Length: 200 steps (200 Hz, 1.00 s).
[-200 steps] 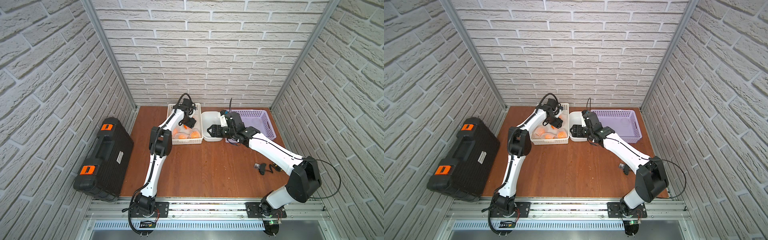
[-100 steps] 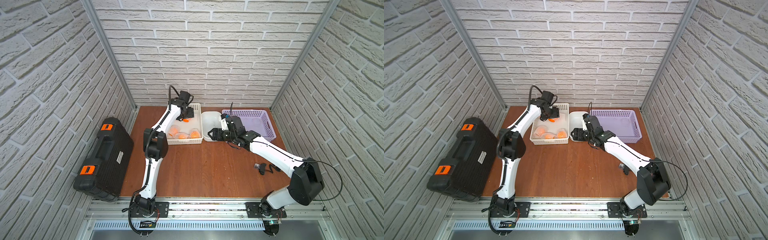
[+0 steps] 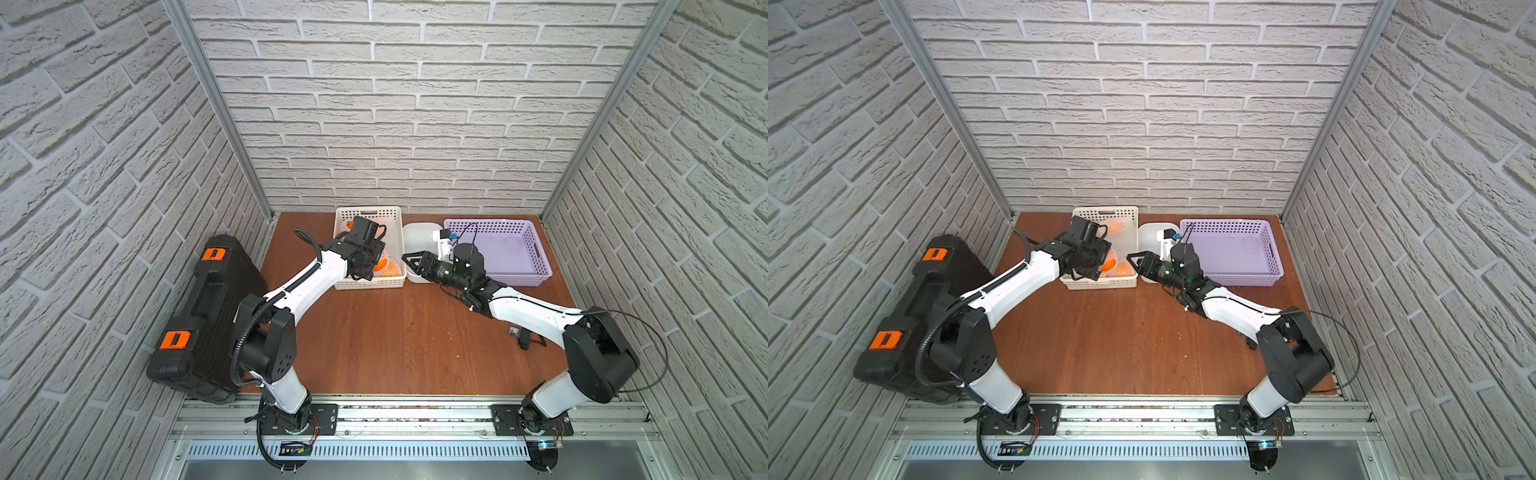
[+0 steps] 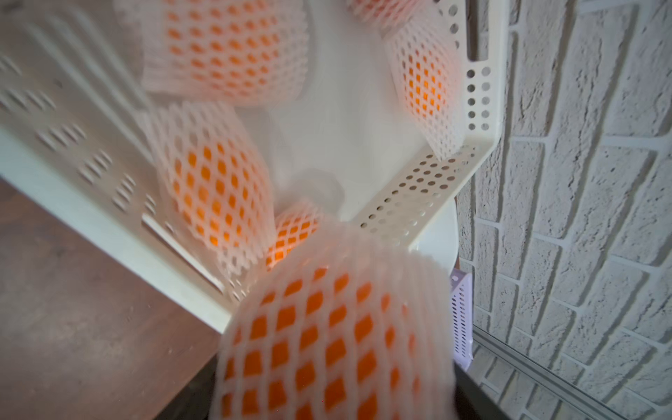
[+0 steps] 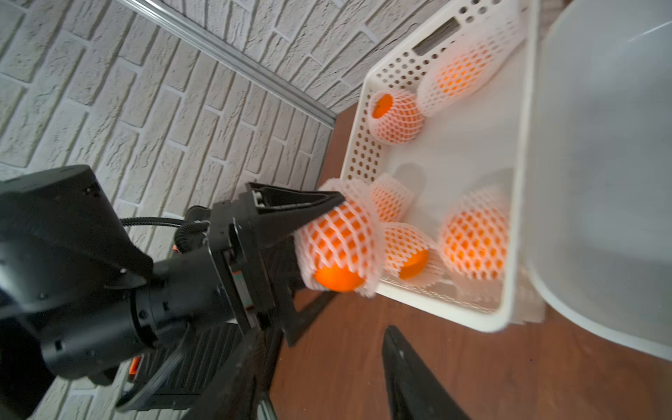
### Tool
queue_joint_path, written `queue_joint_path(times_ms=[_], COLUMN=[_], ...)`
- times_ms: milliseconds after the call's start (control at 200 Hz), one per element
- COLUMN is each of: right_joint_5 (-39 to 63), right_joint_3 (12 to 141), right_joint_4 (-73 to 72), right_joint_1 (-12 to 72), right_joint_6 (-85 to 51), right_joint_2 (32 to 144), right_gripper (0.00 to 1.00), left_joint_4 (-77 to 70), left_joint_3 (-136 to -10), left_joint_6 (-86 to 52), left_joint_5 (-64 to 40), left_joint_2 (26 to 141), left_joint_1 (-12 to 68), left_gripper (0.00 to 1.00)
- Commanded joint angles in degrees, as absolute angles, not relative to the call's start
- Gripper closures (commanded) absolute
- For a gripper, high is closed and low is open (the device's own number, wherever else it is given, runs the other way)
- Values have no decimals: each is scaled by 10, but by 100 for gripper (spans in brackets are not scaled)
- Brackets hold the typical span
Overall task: Remove foam nets from oranges
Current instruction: Remove the foam net from the orange.
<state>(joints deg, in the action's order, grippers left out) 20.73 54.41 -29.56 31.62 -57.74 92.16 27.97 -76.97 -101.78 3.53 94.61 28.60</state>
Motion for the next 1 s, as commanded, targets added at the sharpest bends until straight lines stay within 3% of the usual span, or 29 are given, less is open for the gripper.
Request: queue_joint_path(times_ms=[0,400,590,995], right_joint_5=[249,188,143,143], right_joint_3=[555,537,562,612], right_joint_4=[-424,-389,-307,-251], right_joint_1=[346,380,380,379], right_joint_6=[-643,-596,-508,-433], right_joint_2=[949,941,925,930], right_gripper=[53,58,58,57], left_joint_4=[216,203,210,206], left_joint_3=[-754,-723,-712,-703], left_joint_6=[-1120,-1153,-1152,-1149], left_joint_5=[73,69,67,52], left_joint_2=[904,862,837,824], left_joint_1=[296,306,309,315], left_gripper=[36,38,39,41])
